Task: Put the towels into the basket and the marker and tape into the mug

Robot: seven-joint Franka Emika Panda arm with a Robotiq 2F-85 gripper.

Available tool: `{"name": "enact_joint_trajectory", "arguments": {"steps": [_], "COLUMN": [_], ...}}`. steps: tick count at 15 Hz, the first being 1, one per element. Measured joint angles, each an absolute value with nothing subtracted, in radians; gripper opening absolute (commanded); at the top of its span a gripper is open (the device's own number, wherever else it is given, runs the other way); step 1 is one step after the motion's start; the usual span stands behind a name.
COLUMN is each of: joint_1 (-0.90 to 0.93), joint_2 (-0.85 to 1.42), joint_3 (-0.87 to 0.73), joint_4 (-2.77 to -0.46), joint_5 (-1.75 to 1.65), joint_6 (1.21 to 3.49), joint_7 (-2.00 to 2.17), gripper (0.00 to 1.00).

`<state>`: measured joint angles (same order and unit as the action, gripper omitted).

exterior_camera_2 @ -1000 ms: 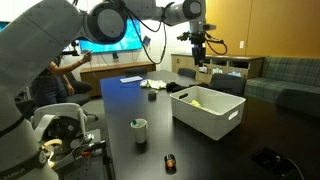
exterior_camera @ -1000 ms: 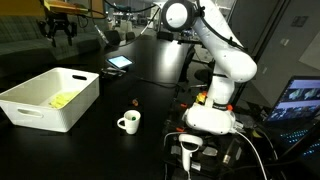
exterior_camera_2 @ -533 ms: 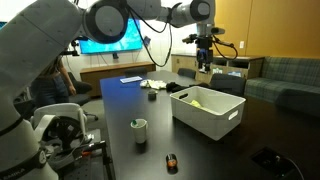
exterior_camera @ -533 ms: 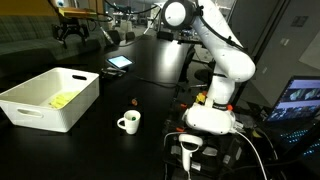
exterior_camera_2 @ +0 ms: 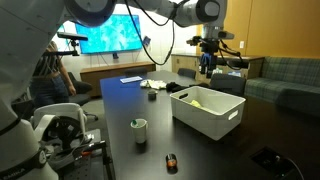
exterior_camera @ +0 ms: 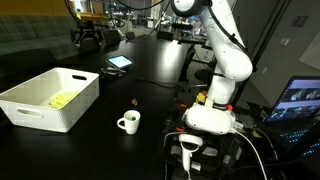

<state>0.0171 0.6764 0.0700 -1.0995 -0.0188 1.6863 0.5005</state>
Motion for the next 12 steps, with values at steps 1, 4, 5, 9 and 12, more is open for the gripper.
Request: {"name": "enact_joint_trajectory", "arguments": {"steps": [1,4,5,9,12], "joint_1": [0.007,-0.008,-0.009,-0.021,-0.029], "joint_2": [0.656,0.599,0.582,0.514,0.462], "joint_3": [0.072,0.056,0.046,0.017,0.002], "joint_4": [-1.148,-1.294,-1.344,-1.550,-1.711], "joint_5": [-0.008,0.050,0.076,0.171,0.228], "joint_6": [1.702,1.755,1.777,1.873,1.942], "joint_7": [0.500,0.485,0.478,0.444,0.427], "gripper": [1.00,1.00,1.00,1.00,1.00]}}
